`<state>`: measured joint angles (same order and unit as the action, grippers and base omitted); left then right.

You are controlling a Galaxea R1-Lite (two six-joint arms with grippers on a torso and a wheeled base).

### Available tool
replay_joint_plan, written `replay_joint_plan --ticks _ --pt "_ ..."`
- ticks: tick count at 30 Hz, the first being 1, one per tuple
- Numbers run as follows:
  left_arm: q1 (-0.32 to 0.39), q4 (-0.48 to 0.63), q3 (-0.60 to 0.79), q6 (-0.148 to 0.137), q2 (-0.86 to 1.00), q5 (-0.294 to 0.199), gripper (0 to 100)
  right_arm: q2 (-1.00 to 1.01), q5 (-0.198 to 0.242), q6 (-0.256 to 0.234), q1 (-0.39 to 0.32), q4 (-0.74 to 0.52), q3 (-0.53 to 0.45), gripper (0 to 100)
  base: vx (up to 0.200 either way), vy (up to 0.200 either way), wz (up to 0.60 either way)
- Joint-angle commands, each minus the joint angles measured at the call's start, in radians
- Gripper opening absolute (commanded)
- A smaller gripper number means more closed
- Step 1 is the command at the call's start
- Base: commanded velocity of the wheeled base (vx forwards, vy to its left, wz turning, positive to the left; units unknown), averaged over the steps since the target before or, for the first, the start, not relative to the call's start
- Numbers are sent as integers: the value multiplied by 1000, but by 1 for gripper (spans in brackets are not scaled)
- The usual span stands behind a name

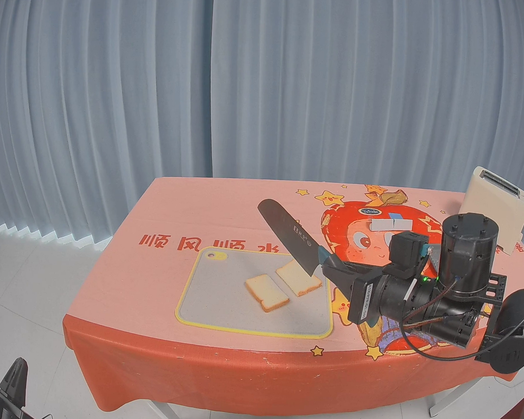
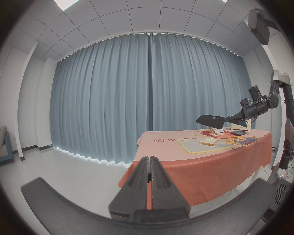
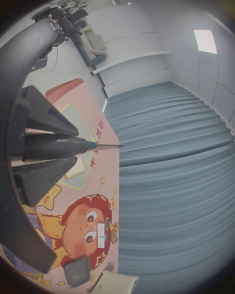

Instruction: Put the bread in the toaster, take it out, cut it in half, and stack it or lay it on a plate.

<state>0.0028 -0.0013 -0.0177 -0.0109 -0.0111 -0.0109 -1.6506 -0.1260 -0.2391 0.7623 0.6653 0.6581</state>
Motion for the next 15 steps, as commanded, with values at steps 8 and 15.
replay_joint_plan --ticks 8,15 --pt "0 0 18 0 3 0 0 15 -3 0 -3 0 3 0 0 0 0" --pt "0 0 18 0 3 0 0 61 -3 0 -5 0 3 0 0 0 0"
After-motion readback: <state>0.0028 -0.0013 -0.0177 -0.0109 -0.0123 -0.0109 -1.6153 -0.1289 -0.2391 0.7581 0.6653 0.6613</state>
